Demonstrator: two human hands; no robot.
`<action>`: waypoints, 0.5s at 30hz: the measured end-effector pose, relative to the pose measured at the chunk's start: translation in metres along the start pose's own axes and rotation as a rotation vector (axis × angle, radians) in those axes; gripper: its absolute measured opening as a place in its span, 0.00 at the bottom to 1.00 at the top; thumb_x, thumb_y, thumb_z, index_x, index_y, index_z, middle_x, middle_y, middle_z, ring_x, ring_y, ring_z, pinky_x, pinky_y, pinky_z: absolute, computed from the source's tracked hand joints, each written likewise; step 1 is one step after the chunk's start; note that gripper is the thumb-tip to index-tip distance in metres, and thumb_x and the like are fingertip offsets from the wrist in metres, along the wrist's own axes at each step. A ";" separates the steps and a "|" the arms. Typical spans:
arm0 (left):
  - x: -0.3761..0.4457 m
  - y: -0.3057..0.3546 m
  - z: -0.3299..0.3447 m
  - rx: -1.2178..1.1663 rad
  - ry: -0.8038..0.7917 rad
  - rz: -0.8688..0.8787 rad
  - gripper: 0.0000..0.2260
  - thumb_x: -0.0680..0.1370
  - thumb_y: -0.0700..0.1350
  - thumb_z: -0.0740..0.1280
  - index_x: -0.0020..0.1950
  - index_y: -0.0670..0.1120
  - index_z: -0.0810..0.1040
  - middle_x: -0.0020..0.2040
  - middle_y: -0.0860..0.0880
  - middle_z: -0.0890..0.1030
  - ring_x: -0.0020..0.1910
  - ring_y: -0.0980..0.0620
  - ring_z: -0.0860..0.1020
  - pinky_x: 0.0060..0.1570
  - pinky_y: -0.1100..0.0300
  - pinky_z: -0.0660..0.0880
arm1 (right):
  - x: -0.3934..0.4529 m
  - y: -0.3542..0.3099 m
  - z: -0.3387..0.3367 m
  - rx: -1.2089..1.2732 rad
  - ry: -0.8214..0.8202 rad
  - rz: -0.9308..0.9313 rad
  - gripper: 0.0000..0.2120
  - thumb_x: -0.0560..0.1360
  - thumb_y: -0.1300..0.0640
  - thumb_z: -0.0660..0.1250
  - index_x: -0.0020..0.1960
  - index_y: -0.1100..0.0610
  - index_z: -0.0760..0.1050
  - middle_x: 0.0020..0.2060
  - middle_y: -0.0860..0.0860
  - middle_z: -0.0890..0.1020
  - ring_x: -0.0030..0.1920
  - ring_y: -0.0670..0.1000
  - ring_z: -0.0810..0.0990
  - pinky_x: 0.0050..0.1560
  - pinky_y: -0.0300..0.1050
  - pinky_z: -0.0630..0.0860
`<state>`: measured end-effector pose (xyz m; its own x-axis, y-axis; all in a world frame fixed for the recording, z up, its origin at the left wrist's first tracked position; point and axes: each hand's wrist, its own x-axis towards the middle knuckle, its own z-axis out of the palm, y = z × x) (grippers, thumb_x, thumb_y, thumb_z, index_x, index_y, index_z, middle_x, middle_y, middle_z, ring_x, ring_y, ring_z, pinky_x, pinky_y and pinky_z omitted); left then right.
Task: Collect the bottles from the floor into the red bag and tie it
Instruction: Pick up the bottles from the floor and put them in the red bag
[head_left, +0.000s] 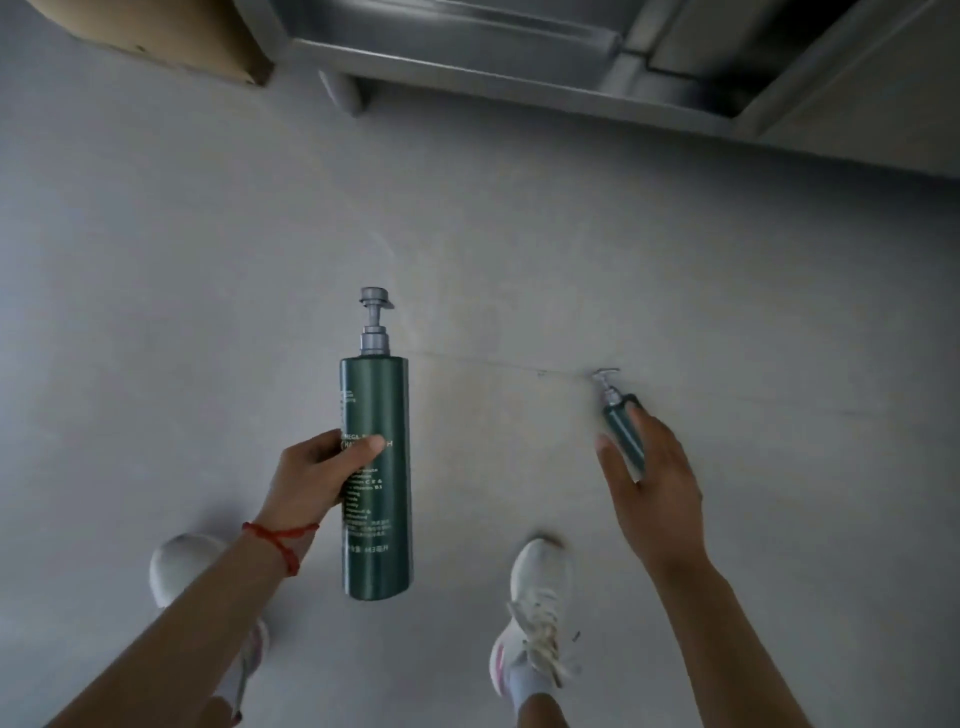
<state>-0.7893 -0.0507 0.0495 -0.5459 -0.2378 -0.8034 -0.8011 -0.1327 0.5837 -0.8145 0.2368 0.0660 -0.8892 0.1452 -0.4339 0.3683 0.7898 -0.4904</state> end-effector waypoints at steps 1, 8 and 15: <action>0.002 -0.008 0.022 -0.012 -0.002 -0.001 0.05 0.69 0.42 0.71 0.33 0.47 0.83 0.30 0.52 0.84 0.30 0.55 0.81 0.30 0.63 0.78 | 0.007 0.020 -0.007 -0.031 -0.015 -0.003 0.25 0.75 0.50 0.62 0.69 0.60 0.66 0.66 0.59 0.73 0.67 0.58 0.69 0.66 0.48 0.63; 0.023 -0.068 0.139 -0.009 -0.097 -0.017 0.03 0.67 0.44 0.73 0.32 0.48 0.84 0.30 0.51 0.84 0.30 0.55 0.81 0.32 0.62 0.80 | 0.053 0.140 -0.003 -0.126 -0.106 0.053 0.25 0.76 0.48 0.61 0.70 0.56 0.63 0.67 0.55 0.71 0.66 0.55 0.69 0.63 0.49 0.67; 0.076 -0.128 0.185 0.032 -0.141 -0.063 0.05 0.65 0.47 0.73 0.33 0.46 0.83 0.31 0.49 0.84 0.31 0.52 0.82 0.39 0.56 0.79 | 0.111 0.213 0.066 -0.060 -0.134 0.154 0.28 0.72 0.50 0.67 0.69 0.57 0.64 0.66 0.58 0.72 0.64 0.57 0.70 0.62 0.49 0.66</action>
<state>-0.7741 0.1258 -0.1082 -0.5219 -0.0927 -0.8480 -0.8408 -0.1121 0.5297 -0.8168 0.3818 -0.1366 -0.7782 0.1892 -0.5989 0.4763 0.7993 -0.3665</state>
